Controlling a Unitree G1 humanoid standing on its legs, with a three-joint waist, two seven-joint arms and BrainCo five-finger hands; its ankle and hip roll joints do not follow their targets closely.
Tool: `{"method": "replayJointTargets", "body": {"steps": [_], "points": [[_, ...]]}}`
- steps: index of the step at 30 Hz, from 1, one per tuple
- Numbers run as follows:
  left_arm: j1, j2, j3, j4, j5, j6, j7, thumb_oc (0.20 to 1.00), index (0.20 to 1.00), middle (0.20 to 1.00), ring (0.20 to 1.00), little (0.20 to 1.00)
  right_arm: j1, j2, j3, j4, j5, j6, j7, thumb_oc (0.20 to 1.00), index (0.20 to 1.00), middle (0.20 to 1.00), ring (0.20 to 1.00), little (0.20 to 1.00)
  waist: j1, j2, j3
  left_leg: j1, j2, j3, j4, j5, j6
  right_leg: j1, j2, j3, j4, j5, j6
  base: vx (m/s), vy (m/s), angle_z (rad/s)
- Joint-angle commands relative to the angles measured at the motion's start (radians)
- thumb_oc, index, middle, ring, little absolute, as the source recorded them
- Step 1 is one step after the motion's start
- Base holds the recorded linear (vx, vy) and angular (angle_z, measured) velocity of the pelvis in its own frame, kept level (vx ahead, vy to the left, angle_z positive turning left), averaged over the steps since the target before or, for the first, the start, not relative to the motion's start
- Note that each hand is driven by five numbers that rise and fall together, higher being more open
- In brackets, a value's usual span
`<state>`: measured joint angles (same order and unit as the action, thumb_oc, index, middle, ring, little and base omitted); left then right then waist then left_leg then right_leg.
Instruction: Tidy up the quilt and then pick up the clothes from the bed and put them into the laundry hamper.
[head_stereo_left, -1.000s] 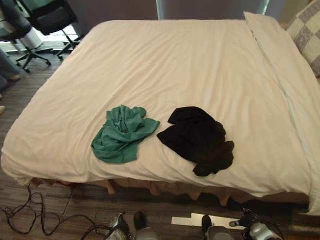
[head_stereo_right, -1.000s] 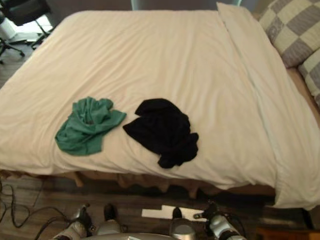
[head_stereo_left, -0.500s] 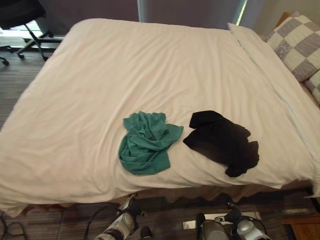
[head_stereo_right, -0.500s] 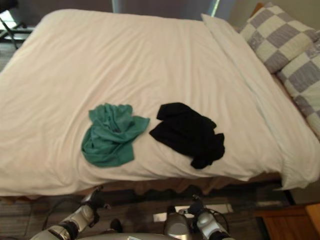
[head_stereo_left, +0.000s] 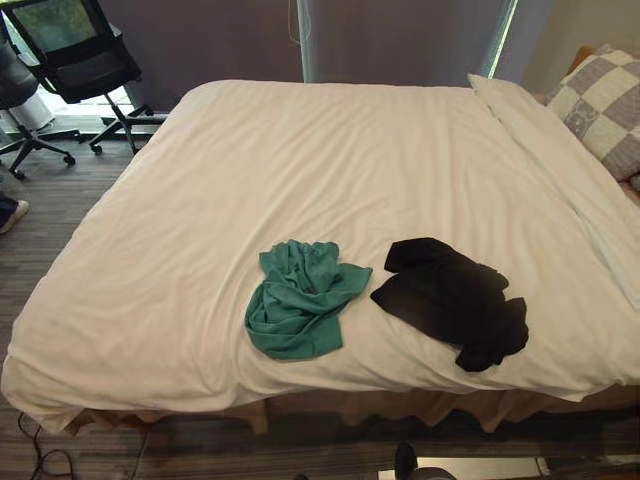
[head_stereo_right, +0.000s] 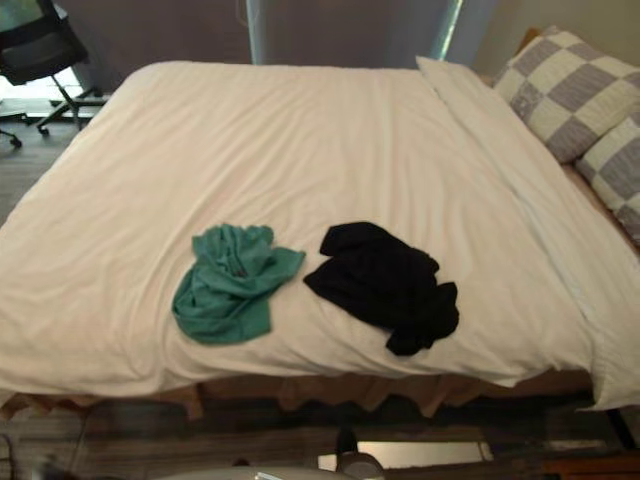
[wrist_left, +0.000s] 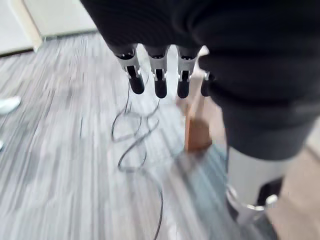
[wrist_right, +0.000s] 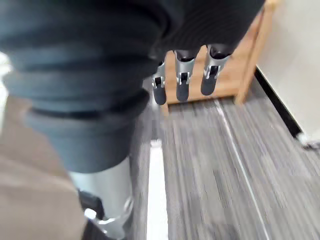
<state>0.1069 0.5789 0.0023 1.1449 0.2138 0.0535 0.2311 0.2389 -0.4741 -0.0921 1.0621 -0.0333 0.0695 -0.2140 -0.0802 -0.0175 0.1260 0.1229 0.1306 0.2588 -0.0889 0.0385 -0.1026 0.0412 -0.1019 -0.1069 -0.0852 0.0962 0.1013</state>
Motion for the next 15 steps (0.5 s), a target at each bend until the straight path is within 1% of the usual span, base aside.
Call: {"method": "replayJointTargets", "body": {"steps": [1, 2, 3, 4, 5, 8, 10, 12, 15], "points": [[-0.048, 0.083, 0.062, -0.086, 0.015, -0.053, 0.092, 1.000, 1.000, 1.000, 1.000, 1.000, -0.030, -0.040, -0.012, -0.123, -0.065, -0.050, -0.053, 1.000, 1.000, 1.000, 1.000, 1.000, -0.026, -0.028, 0.025, -0.027, 0.039, -0.014, 0.002, -0.040, -0.031, 0.017, -0.115, 0.000, 0.053, -0.116, 0.123, 0.00, 0.000, 0.03], [-0.029, 0.137, 0.117, -0.248, 0.001, -0.086, 0.137, 1.000, 1.000, 1.000, 1.000, 1.000, 0.004, -0.101, -0.043, -0.260, -0.140, -0.075, -0.068, 1.000, 1.000, 1.000, 1.000, 1.000, -0.027, -0.023, 0.025, -0.023, 0.040, -0.017, 0.002, -0.041, -0.034, 0.021, -0.118, -0.006, 0.057, -0.120, 0.127, 0.00, 0.000, 0.06], [-0.027, 0.165, 0.142, -0.340, 0.002, -0.109, 0.159, 1.000, 1.000, 1.000, 1.000, 1.000, 0.011, -0.130, -0.057, -0.317, -0.175, -0.083, -0.074, 1.000, 1.000, 1.000, 1.000, 1.000, -0.028, -0.022, 0.029, -0.017, 0.040, -0.019, 0.002, -0.044, -0.034, 0.026, -0.118, -0.008, 0.060, -0.125, 0.129, 0.00, 0.000, 0.05], [-0.024, 0.164, 0.144, -0.343, 0.003, -0.107, 0.158, 1.000, 1.000, 1.000, 1.000, 1.000, 0.012, -0.130, -0.058, -0.319, -0.176, -0.082, -0.073, 1.000, 1.000, 1.000, 1.000, 1.000, -0.029, -0.022, 0.027, -0.020, 0.040, -0.019, 0.002, -0.041, -0.034, 0.024, -0.118, -0.008, 0.060, -0.122, 0.129, -0.01, 0.002, 0.05], [-0.039, 0.209, 0.178, -0.522, -0.010, -0.155, 0.185, 1.000, 1.000, 1.000, 1.000, 1.000, 0.008, -0.190, -0.062, -0.413, -0.253, -0.107, -0.092, 1.000, 1.000, 1.000, 1.000, 1.000, -0.028, -0.019, 0.027, -0.018, 0.041, -0.024, 0.002, -0.043, -0.034, 0.024, -0.120, -0.009, 0.065, -0.125, 0.130, -0.02, 0.001, 0.06], [-0.089, 0.259, 0.187, -0.707, -0.017, -0.201, 0.178, 1.000, 1.000, 1.000, 1.000, 1.000, -0.015, -0.268, -0.060, -0.520, -0.332, -0.126, -0.100, 1.000, 1.000, 1.000, 1.000, 1.000, -0.027, -0.017, 0.026, -0.016, 0.041, -0.024, 0.002, -0.045, -0.033, 0.024, -0.123, -0.012, 0.068, -0.126, 0.133, 0.00, -0.001, 0.09], [-0.135, 0.276, 0.154, -0.788, -0.021, -0.230, 0.152, 1.000, 1.000, 1.000, 1.000, 1.000, -0.042, -0.319, -0.037, -0.575, -0.389, -0.136, -0.097, 1.000, 1.000, 1.000, 1.000, 1.000, -0.027, -0.017, 0.025, -0.011, 0.042, -0.023, 0.002, -0.050, -0.032, 0.027, -0.124, -0.011, 0.067, -0.130, 0.134, -0.01, -0.009, 0.06], [-0.173, 0.276, 0.111, -0.836, -0.011, -0.236, 0.128, 1.000, 1.000, 1.000, 1.000, 1.000, -0.066, -0.349, -0.017, -0.634, -0.425, -0.145, -0.086, 1.000, 1.000, 1.000, 1.000, 1.000, -0.029, -0.018, 0.022, -0.013, 0.042, -0.018, 0.002, -0.048, -0.031, 0.021, -0.124, -0.009, 0.065, -0.125, 0.131, -0.01, -0.012, 0.04], [-0.269, 0.251, -0.015, -0.849, 0.034, -0.226, 0.087, 1.000, 1.000, 1.000, 1.000, 1.000, -0.151, -0.372, 0.052, -0.678, -0.453, -0.152, -0.084, 1.000, 1.000, 1.000, 1.000, 1.000, -0.035, -0.019, 0.026, -0.011, 0.044, -0.008, 0.002, -0.051, -0.028, 0.017, -0.123, -0.002, 0.062, -0.122, 0.128, 0.00, -0.004, 0.01]]}}
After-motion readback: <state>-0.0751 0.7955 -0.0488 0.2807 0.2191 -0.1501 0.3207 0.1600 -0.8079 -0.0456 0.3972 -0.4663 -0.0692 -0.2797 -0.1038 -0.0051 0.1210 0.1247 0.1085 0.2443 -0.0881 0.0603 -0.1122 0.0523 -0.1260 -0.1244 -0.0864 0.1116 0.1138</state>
